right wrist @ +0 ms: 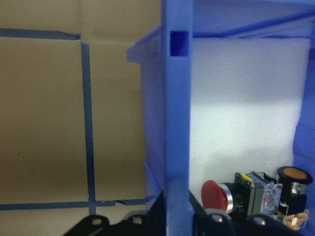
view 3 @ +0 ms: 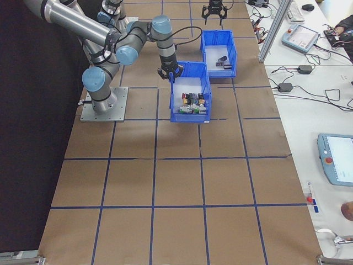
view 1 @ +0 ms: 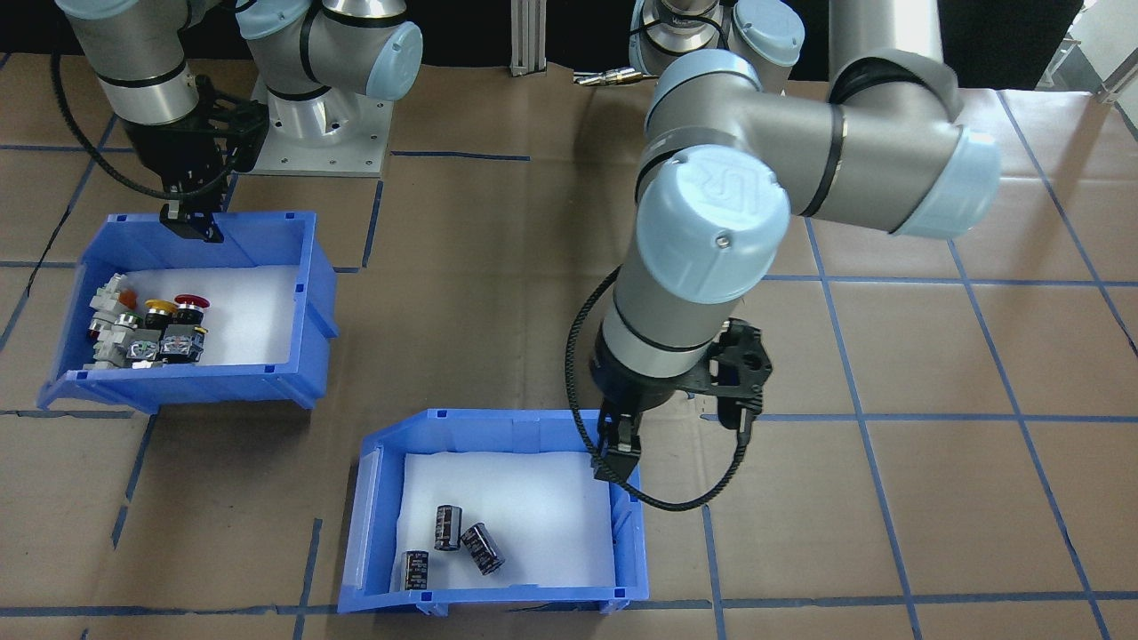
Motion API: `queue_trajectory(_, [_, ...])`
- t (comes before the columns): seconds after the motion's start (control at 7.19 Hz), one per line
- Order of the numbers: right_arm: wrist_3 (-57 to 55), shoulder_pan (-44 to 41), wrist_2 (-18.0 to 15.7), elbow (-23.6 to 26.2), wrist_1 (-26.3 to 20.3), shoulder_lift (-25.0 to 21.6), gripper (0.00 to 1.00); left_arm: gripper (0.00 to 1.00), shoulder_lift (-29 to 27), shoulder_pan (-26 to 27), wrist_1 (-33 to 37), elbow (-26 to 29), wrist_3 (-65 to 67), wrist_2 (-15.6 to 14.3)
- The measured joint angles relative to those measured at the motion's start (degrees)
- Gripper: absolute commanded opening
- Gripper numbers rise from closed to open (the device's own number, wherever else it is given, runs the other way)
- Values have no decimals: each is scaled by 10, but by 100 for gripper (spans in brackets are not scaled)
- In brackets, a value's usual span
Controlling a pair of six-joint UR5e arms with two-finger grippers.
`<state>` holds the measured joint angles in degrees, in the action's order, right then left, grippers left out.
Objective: Place battery box in front
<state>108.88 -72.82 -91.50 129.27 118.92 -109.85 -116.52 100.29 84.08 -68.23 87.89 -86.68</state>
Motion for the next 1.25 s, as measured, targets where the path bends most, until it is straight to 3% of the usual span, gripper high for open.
queue_trajectory(0.28, [-14,-14,7,33,-21,-44,4,99,45,-38,65,-2,-203,-32])
queue_trajectory(0.56, [-65,-71,10,40,-41,-57,4,99,89,-78,116,-3,-456,-38])
queue_trajectory(0.97, [-184,-180,6,41,-44,-56,4,100,118,-100,130,-16,-844,-38])
queue_trajectory(1.25, [-269,-251,2,41,-42,-55,4,100,167,-103,130,-75,-939,-35])
